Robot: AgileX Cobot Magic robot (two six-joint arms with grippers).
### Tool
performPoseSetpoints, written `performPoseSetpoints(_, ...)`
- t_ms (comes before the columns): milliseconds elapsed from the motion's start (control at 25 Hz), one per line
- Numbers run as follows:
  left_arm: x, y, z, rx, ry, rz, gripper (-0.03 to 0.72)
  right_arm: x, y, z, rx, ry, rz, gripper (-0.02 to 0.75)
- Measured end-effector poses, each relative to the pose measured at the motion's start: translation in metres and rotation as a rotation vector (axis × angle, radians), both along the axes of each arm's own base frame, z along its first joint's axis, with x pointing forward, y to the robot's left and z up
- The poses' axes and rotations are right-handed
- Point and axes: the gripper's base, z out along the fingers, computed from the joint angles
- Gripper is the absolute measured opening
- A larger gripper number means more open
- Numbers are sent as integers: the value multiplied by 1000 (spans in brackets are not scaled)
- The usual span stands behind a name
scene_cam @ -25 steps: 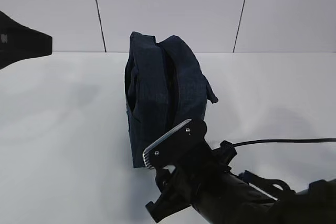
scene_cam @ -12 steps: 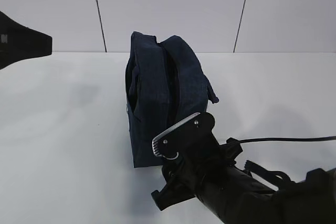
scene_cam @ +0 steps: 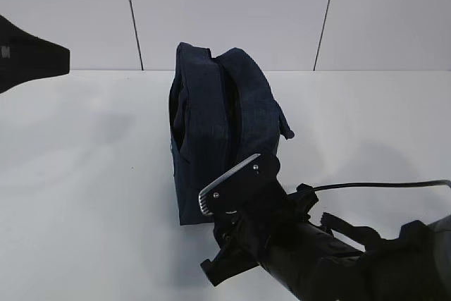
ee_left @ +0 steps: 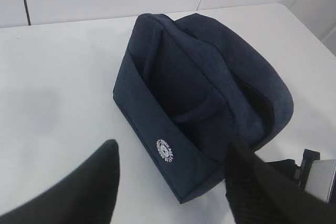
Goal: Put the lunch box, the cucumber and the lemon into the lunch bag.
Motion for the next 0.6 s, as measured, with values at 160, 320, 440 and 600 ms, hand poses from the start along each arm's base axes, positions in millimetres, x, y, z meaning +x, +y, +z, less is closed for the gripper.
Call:
performPoseSetpoints(160,0,0,0,0,0,0,445,4,6,-2,1,-3,8,438)
performPoseSetpoints(320,0,0,0,0,0,0,438,8,12,-7,-2,1,9,439)
performPoseSetpoints(440,0,0,0,0,0,0,437,9,14,-8,-2,4,11,438)
performPoseSetpoints(600,0,0,0,0,0,0,433,9,14,-8,0,5,11,426)
